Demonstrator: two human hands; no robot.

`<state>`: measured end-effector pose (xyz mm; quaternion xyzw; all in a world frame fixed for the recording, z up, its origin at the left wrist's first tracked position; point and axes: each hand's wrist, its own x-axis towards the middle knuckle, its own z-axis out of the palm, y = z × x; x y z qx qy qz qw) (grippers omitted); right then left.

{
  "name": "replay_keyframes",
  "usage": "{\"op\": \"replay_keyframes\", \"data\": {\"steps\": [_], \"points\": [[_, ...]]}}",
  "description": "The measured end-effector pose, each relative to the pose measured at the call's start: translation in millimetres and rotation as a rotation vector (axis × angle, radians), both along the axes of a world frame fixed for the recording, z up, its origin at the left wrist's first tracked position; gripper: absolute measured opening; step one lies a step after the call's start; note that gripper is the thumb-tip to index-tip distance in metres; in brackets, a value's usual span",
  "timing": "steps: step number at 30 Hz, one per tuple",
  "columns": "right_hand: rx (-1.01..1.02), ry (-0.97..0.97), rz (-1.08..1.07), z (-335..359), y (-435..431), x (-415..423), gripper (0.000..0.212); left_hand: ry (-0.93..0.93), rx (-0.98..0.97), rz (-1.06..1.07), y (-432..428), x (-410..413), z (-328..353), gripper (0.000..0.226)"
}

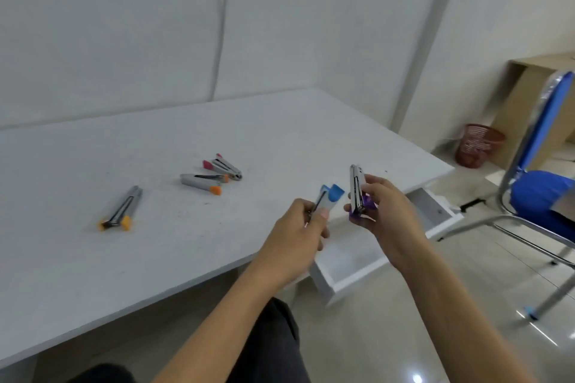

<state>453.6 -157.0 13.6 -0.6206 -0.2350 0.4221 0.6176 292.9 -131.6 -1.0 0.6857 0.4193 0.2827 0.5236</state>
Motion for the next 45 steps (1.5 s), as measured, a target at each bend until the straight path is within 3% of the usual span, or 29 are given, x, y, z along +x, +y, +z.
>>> {"op": "replay_keyframes", "data": {"steps": [6,12,15,19,24,26,31,34,36,40,45], "points": [[-0.194,-0.621,-0.043,-34,-32,61,0.041,0.274,0.095,-0.194,-6,71,-37,0.025],[-0.388,-1.172,0.16,-56,-24,90,0.03,0.544,0.151,-0.206,4,101,-66,0.025],[-0.496,-1.333,0.266,-58,-6,97,0.03,0.716,0.121,-0.203,12,111,-69,0.034],[-0.645,-1.362,0.404,-64,20,101,0.03,0.697,-0.125,-0.161,24,119,-75,0.044],[-0.751,-1.36,0.434,-81,35,101,0.022,0.545,-0.305,-0.077,26,115,-74,0.016],[-0.711,-1.317,0.379,-88,37,101,0.022,0.472,-0.329,-0.042,27,114,-75,0.023],[-0.688,-1.163,0.387,-91,33,101,0.043,0.32,-0.296,-0.022,19,109,-72,0.057],[-0.682,-1.119,0.398,-76,24,99,0.048,0.366,-0.259,-0.093,14,97,-71,0.047],[-0.644,-1.12,0.424,-61,20,94,0.039,0.419,-0.222,-0.155,10,87,-70,0.041],[-0.545,-1.117,0.42,-29,20,74,0.033,0.523,-0.1,-0.312,-1,60,-46,0.058],[-0.372,-1.108,0.448,6,29,18,0.018,0.401,0.047,-0.264,-7,15,0,0.038]]}}
